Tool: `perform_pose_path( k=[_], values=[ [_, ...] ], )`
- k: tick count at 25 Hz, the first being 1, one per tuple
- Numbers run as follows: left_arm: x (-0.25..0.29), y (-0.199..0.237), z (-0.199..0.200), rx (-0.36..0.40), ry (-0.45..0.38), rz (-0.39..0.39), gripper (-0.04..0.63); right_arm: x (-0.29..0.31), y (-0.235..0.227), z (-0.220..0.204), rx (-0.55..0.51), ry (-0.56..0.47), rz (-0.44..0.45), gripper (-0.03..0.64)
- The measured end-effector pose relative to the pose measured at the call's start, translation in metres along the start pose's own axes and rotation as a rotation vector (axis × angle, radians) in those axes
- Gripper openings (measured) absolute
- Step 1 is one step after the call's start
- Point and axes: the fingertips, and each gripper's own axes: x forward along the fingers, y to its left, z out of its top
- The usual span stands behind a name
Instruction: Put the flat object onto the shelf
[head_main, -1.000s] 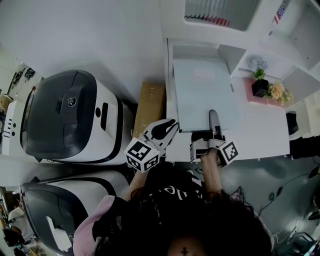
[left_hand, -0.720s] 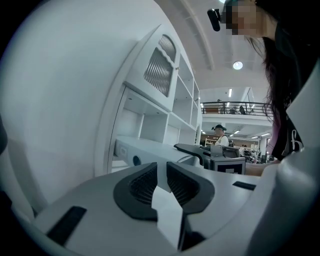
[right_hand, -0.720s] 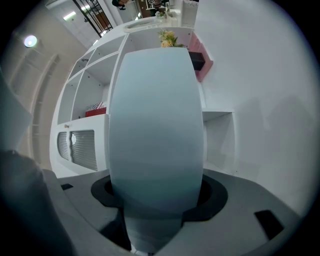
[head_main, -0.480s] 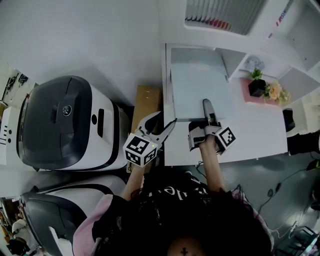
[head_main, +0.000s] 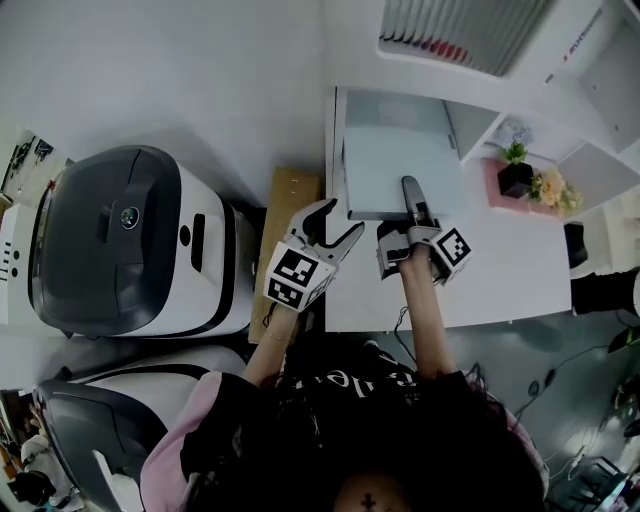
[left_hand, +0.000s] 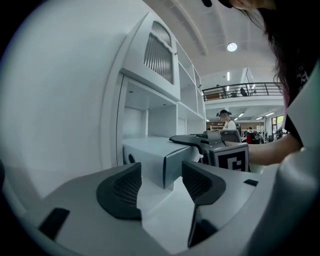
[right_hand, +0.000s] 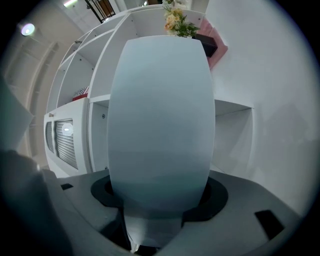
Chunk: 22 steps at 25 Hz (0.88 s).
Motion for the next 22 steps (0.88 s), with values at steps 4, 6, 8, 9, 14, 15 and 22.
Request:
perform_pose_path(
  k=[4, 6, 8, 9, 14, 15, 22],
  values=[
    [0.018, 0.012, 0.000, 0.026, 0.007, 0.022, 0.253, 0.011, 0.000, 0.002, -0.008, 0.015, 0.003, 0.316],
    [0.024, 0.017, -0.001, 0.025, 0.015, 0.033, 0.253, 0.018, -0.002, 0.005, -0.016, 0.024, 0.017, 0.316],
    [0.030, 0.019, -0.005, 0.024, 0.027, 0.034, 0.253, 0.024, -0.003, 0.006, -0.020, 0.029, 0.014, 0.316],
    [0.033, 0.019, -0.007, 0.023, 0.033, 0.032, 0.253, 0.026, -0.003, 0.006, -0.020, 0.029, 0.006, 0.316],
    [0.047, 0.021, -0.008, -0.007, 0.032, 0.056, 0.253, 0.036, -0.002, 0.010, -0.021, 0.031, 0.008, 0.318],
    [0.049, 0.024, -0.007, -0.018, 0.027, 0.067, 0.253, 0.038, -0.002, 0.010, -0.021, 0.033, 0.008, 0.318],
    [0.058, 0.033, -0.007, -0.110, 0.009, 0.095, 0.253, 0.047, -0.001, 0.012, -0.057, 0.068, 0.024, 0.318]
  ],
)
